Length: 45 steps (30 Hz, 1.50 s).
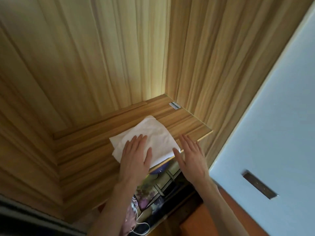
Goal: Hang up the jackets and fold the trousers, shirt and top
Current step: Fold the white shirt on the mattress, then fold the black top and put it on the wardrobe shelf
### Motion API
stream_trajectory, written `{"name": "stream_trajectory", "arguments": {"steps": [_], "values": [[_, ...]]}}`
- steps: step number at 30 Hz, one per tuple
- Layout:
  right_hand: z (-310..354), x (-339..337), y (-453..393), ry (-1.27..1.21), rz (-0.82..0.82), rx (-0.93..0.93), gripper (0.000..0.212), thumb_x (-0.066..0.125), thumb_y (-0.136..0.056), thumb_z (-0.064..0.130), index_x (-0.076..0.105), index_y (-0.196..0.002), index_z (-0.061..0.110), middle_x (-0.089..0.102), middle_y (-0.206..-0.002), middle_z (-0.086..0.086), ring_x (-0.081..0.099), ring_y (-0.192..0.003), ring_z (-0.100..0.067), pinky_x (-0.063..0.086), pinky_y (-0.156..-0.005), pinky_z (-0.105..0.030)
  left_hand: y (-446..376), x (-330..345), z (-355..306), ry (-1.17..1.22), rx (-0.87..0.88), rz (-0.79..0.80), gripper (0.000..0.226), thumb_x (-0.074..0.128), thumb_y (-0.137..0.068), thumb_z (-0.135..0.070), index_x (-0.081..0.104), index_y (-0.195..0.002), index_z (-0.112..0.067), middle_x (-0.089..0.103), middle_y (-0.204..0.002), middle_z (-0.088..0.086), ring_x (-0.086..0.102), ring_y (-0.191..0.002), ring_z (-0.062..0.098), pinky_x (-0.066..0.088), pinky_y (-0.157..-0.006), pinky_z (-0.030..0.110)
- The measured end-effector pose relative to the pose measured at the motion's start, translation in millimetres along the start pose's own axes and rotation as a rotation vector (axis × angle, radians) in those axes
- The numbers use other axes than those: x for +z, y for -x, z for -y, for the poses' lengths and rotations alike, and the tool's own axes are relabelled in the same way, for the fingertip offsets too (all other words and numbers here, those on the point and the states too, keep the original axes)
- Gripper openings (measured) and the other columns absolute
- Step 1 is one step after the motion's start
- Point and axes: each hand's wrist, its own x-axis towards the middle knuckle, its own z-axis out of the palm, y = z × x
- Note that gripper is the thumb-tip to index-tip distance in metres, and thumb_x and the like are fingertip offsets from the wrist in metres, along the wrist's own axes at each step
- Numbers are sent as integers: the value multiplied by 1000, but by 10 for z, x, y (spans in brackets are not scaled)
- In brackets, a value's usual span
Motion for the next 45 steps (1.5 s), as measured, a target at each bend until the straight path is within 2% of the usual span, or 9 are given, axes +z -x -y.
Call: {"name": "stream_trajectory", "arguments": {"steps": [6,12,17,21,23,26,31,34,45], "values": [[63,-389,869,137,-181,235,63,34,-109,54,40,-159,16,42,-164,-2,29,-156,-20,22,-128,-45,378,-62,-286,55,226,23,59,33,-107,-46,51,-152,-13,52,-156,9,43,-148,29,32,-124,51],[-35,-848,1838,259,-281,480,59,44,-109,47,38,-160,16,39,-165,-2,25,-158,-19,23,-128,-47,753,133,-867,95,456,132,56,41,-106,-42,52,-150,-10,55,-153,11,44,-148,30,32,-123,52],[-91,-1315,2661,344,-371,701,61,43,-108,47,40,-159,14,40,-165,-4,26,-157,-20,21,-129,-47,1102,274,-1633,208,673,165,52,51,-104,-35,57,-144,-4,61,-145,18,49,-142,38,38,-117,56],[-115,-1727,3450,444,-456,874,59,49,-109,44,41,-158,13,42,-164,-4,28,-157,-22,21,-129,-46,1552,366,-2359,313,841,204,50,46,-107,-35,54,-147,-5,56,-151,15,44,-148,36,36,-120,58],[-107,-1955,3889,484,-490,968,60,47,-109,45,40,-159,14,40,-164,-3,26,-157,-20,20,-130,-45,1856,414,-2716,348,915,246,51,39,-110,-38,50,-151,-10,53,-155,12,39,-151,31,31,-125,54],[-36,-2248,4578,542,-555,1095,59,45,-109,45,40,-159,14,41,-164,-4,26,-157,-21,22,-129,-46,2389,480,-3191,413,1023,298,53,37,-110,-43,47,-153,-13,51,-157,10,36,-153,28,32,-124,53],[151,-2587,5728,598,-632,1267,58,45,-109,46,40,-159,16,42,-164,-3,27,-157,-21,24,-128,-46,3419,488,-3861,524,1171,411,57,34,-107,-47,47,-152,-14,53,-155,10,38,-152,28,27,-127,48],[265,-2717,6388,621,-666,1357,59,45,-109,48,40,-159,17,43,-163,-1,26,-157,-20,24,-128,-46,4034,452,-4162,571,1246,475,58,32,-107,-49,46,-153,-15,52,-156,9,39,-151,27,29,-126,46],[440,-3053,8565,624,-742,1541,60,50,-107,44,41,-158,15,45,-161,-2,32,-155,-21,30,-125,-45,5940,498,-4819,566,1334,656,57,37,-109,-45,48,-154,-12,51,-157,8,35,-154,23,32,-125,51]]}}
